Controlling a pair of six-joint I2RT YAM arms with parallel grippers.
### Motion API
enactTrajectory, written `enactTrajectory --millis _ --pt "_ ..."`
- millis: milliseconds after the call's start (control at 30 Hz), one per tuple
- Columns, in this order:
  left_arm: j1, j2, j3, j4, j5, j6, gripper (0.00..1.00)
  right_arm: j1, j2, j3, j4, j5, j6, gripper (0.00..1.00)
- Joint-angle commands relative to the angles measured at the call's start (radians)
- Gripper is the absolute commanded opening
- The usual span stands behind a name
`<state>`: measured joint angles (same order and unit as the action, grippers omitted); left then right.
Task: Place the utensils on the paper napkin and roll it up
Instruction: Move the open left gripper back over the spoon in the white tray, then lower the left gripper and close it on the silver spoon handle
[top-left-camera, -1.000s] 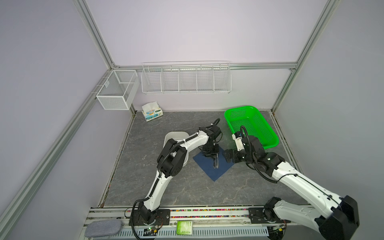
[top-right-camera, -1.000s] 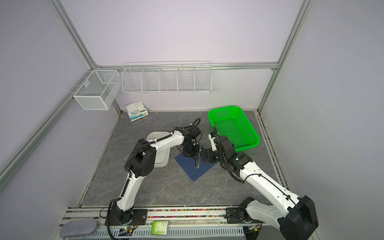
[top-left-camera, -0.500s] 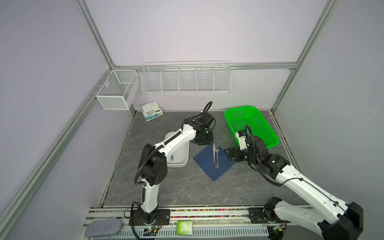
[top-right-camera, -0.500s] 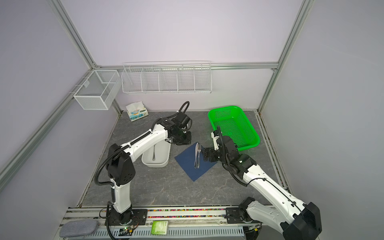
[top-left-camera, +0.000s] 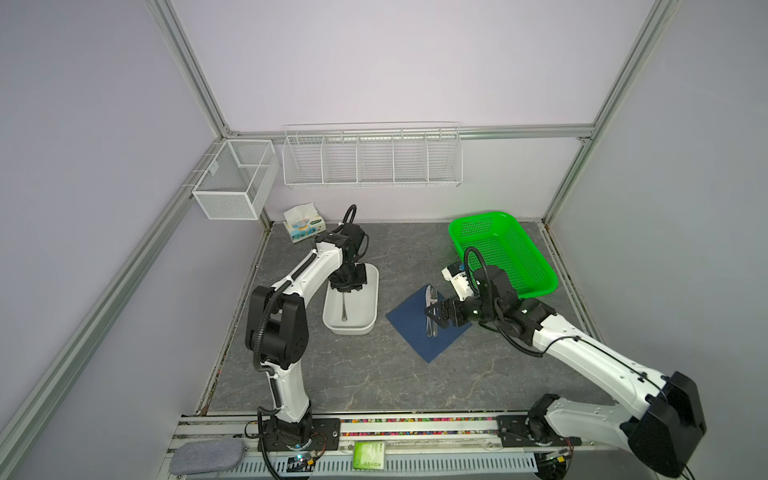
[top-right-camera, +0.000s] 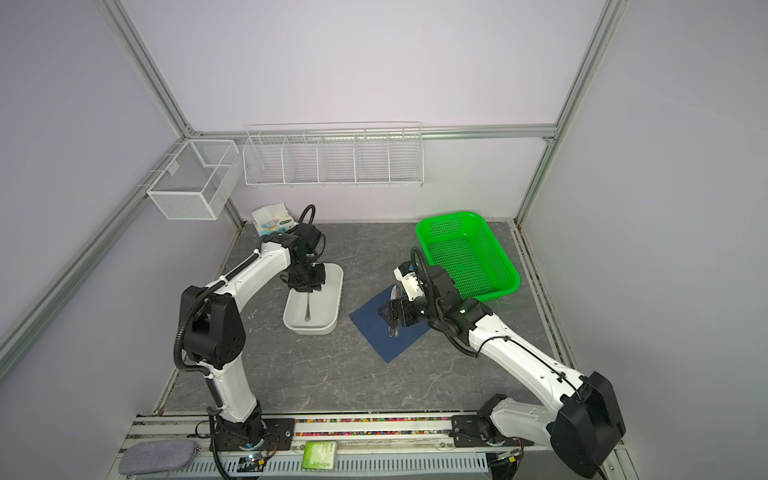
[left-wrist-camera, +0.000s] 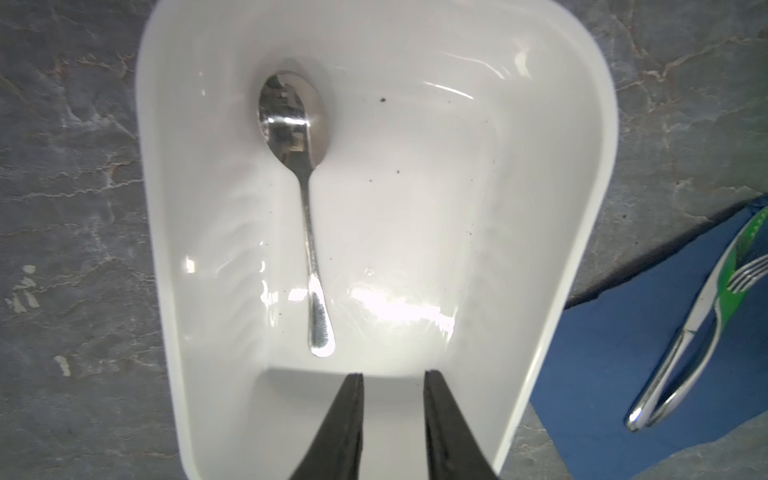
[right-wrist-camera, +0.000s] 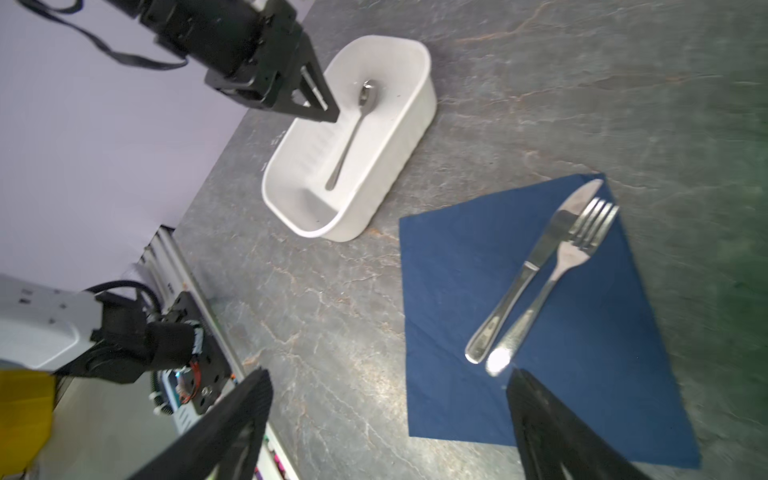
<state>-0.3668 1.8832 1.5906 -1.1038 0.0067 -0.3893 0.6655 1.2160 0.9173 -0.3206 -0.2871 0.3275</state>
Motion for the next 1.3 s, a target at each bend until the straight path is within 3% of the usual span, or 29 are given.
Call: enactTrajectory --millis 0,400,1267 --pt "0.021 0.013 0.026 -0.067 -0.036 0.069 0.27 0.029 0.030 0.044 0.006 -0.064 -0.046 0.89" --pt "0.081 0.115 0.021 -0.079 -0.007 0.124 0.28 0.069 0.109 0.107 -0.046 0.012 -0.075 0.89" --pt "0.092 0.238 -0.029 0.046 -0.049 0.119 0.23 0.071 0.104 0.107 -0.077 0.087 -0.057 0.89"
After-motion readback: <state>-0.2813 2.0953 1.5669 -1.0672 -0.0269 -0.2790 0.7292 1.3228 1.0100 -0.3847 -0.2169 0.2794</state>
